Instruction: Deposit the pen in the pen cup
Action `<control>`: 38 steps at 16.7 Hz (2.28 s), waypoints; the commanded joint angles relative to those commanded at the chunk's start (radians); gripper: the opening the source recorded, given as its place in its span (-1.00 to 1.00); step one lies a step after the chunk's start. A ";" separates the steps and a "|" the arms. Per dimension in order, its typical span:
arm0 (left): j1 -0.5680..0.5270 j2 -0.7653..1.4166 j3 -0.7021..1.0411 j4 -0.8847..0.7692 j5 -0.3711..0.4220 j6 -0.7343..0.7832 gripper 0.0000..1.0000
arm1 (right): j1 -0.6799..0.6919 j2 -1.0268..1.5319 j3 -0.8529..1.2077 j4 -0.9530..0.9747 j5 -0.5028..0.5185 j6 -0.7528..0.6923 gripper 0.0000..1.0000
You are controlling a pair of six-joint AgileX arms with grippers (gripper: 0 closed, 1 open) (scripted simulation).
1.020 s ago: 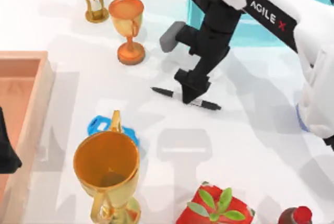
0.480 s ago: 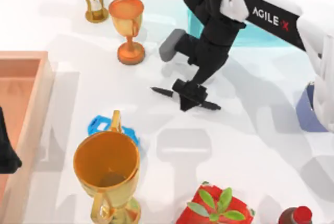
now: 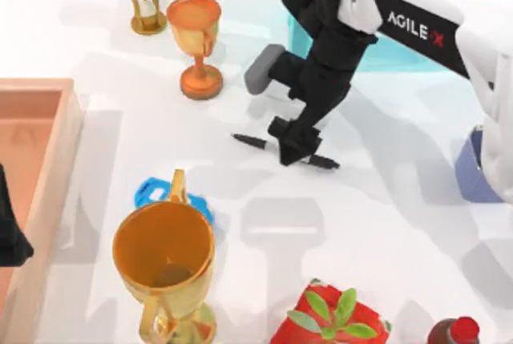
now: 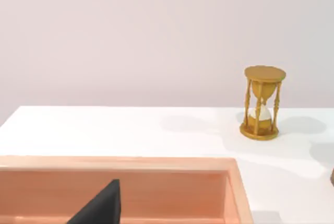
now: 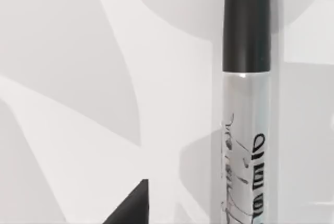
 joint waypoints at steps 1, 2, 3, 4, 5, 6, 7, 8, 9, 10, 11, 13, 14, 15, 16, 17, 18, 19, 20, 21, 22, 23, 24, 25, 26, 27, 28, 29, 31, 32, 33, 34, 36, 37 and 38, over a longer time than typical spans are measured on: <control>0.000 0.000 0.000 0.000 0.000 0.000 1.00 | 0.000 0.000 0.000 0.000 0.000 0.000 0.10; 0.000 0.000 0.000 0.000 0.000 0.000 1.00 | 0.000 0.000 0.000 0.000 0.000 0.000 -0.06; 0.000 0.000 0.000 0.000 0.000 0.000 1.00 | 0.000 0.000 0.000 0.000 0.000 0.000 -0.21; 0.000 0.000 0.000 0.000 0.000 0.000 1.00 | 0.000 0.000 0.000 0.000 0.000 0.000 -0.36; 0.000 0.000 0.000 0.000 0.000 0.000 1.00 | 0.000 0.000 0.000 0.000 0.000 0.000 -0.51; 0.000 0.000 0.000 0.000 0.000 0.000 1.00 | 0.000 0.000 0.000 0.000 0.000 0.000 -0.66; 0.000 0.000 0.000 0.000 0.000 0.000 1.00 | 0.000 0.000 0.000 0.000 0.000 0.000 -0.81; 0.000 0.000 0.000 0.000 0.000 0.000 1.00 | 0.000 0.000 0.000 0.000 0.000 0.000 -0.96; 0.000 0.000 0.000 0.000 0.000 0.000 1.00 | 0.000 0.000 0.000 0.000 0.000 0.000 -1.00; 0.000 0.000 0.000 0.000 0.000 0.000 1.00 | 0.000 0.000 0.000 0.000 0.000 0.000 -1.00; 0.000 0.000 0.000 0.000 0.000 0.000 1.00 | 0.000 0.000 0.000 0.000 0.000 0.000 -1.00; 0.000 0.000 0.000 0.000 0.000 0.000 1.00 | 0.000 0.000 0.000 0.000 0.000 0.000 -1.00; 0.000 0.000 0.000 0.000 0.000 0.000 1.00 | 0.000 0.000 0.000 0.000 0.000 0.000 -1.00; 0.000 0.000 0.000 0.000 0.000 0.000 1.00 | 0.000 0.000 0.000 0.000 0.000 0.000 -1.00; 0.000 0.000 0.000 0.000 0.000 0.000 1.00 | 0.000 0.000 0.000 0.000 0.000 0.000 -1.00; 0.000 0.000 0.000 0.000 0.000 0.000 1.00 | -0.019 -0.051 0.022 0.000 0.023 -0.012 -1.00; 0.000 0.000 0.000 0.000 0.000 0.000 1.00 | -0.018 -0.053 0.020 0.000 0.023 -0.011 -1.00; 0.000 0.000 0.000 0.000 0.000 0.000 1.00 | -0.013 -0.066 0.008 -0.001 0.022 -0.007 -1.00; 0.000 0.000 0.000 0.000 0.000 0.000 1.00 | -0.004 -0.089 -0.013 -0.004 0.021 0.000 -1.00; 0.000 0.000 0.000 0.000 0.000 0.000 1.00 | 0.007 -0.122 -0.041 -0.007 0.020 0.009 -1.00; 0.000 0.000 0.000 0.000 0.000 0.000 1.00 | 0.022 -0.166 -0.076 -0.012 0.018 0.021 -1.00; 0.000 0.000 0.000 0.000 0.000 0.000 1.00 | 0.038 -0.221 -0.117 -0.018 0.017 0.035 -1.00; 0.000 0.000 0.000 0.000 0.000 0.000 1.00 | 0.055 -0.286 -0.162 -0.026 0.017 0.051 -1.00; 0.000 0.000 0.000 0.000 0.000 0.000 1.00 | 0.073 -0.357 -0.209 -0.035 0.017 0.068 -1.00; 0.000 0.000 0.000 0.000 0.000 0.000 1.00 | 0.091 -0.431 -0.259 -0.044 0.018 0.086 -1.00; 0.000 0.000 0.000 0.000 0.000 0.000 1.00 | 0.108 -0.501 -0.309 -0.055 0.019 0.105 -1.00; 0.000 0.000 0.000 0.000 0.000 0.000 1.00 | 0.124 -0.563 -0.357 -0.064 0.021 0.123 -1.00; 0.000 0.000 0.000 0.000 0.000 0.000 1.00 | 0.139 -0.614 -0.401 -0.073 0.023 0.140 -1.00; 0.000 0.000 0.000 0.000 0.000 0.000 1.00 | 0.161 -0.684 -0.467 -0.087 0.027 0.166 -1.00; 0.000 0.000 0.000 0.000 0.000 0.000 1.00 | 0.168 -0.703 -0.486 -0.091 0.029 0.174 -1.00; 0.000 0.000 0.000 0.000 0.000 0.000 1.00 | 0.171 -0.711 -0.494 -0.093 0.030 0.177 -1.00; 0.000 0.000 0.000 0.000 0.000 0.000 1.00 | 0.171 -0.711 -0.494 -0.093 0.030 0.178 -1.00; 0.000 0.000 0.000 0.000 0.000 0.000 1.00 | 0.171 -0.711 -0.494 -0.093 0.030 0.178 -1.00; 0.000 0.000 0.000 0.000 0.000 0.000 1.00 | 0.166 -0.708 -0.491 -0.092 0.028 0.178 -1.00; 0.000 0.000 0.000 0.000 0.000 0.000 1.00 | 0.165 -0.707 -0.491 -0.091 0.027 0.178 -1.00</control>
